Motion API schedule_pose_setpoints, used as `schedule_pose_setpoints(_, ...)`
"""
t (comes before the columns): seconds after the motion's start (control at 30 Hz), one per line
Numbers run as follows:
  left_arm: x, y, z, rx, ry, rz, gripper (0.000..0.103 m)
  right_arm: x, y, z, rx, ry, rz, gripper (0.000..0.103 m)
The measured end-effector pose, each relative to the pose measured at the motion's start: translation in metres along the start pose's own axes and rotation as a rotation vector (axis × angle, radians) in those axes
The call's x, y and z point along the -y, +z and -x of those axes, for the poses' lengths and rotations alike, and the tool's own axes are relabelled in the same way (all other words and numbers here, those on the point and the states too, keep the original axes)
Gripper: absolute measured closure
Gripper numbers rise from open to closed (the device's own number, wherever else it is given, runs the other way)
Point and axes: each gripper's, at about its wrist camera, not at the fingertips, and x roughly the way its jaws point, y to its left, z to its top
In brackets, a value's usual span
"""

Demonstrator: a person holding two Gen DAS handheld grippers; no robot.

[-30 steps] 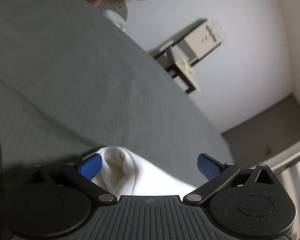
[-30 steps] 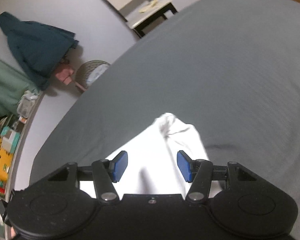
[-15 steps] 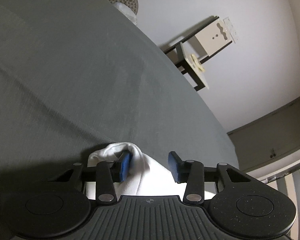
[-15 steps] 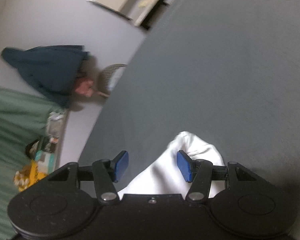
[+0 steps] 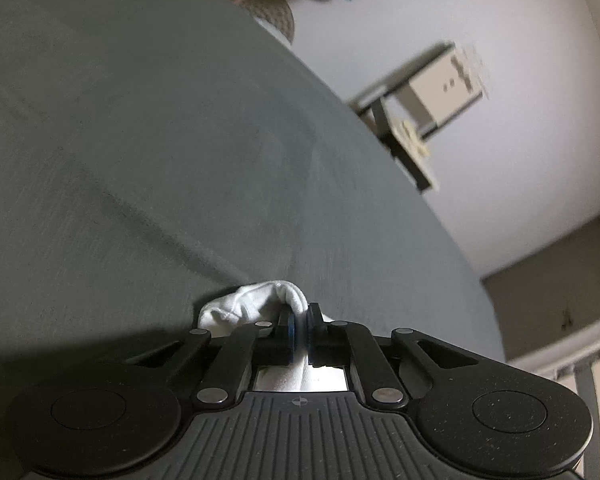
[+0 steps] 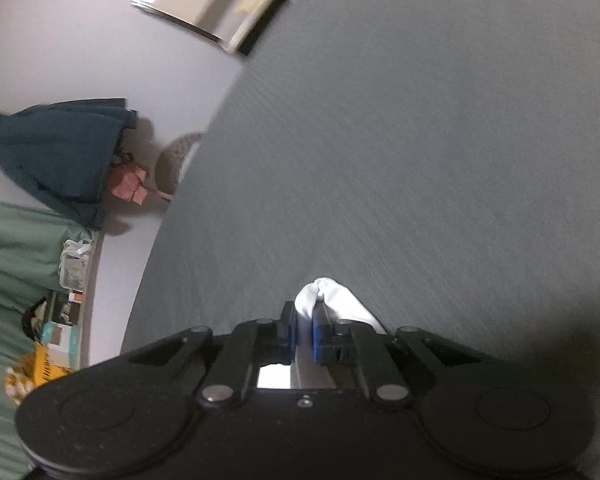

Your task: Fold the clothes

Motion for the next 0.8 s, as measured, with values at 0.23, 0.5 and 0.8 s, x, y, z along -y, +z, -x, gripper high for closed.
schedule_pose_setpoints(0.23,-0.005,-0.001,0.005,0.071,0.053,-0.036,0.098,0.013,0.0,-0.002,0.021,0.0,-0.069,0.096)
schedule_pose_setpoints(0.5,-0.014,0.008,0.035,0.044,0.046,-0.017,0.067,-0.001,0.005,0.032,0.088,-0.076,0.064,0.038)
schedule_pose_setpoints(0.8,0.007,0.028,0.051,0.033,0.108,-0.219,0.0,-0.028,-0.011,0.02,0.006,-0.162,0.394,0.039)
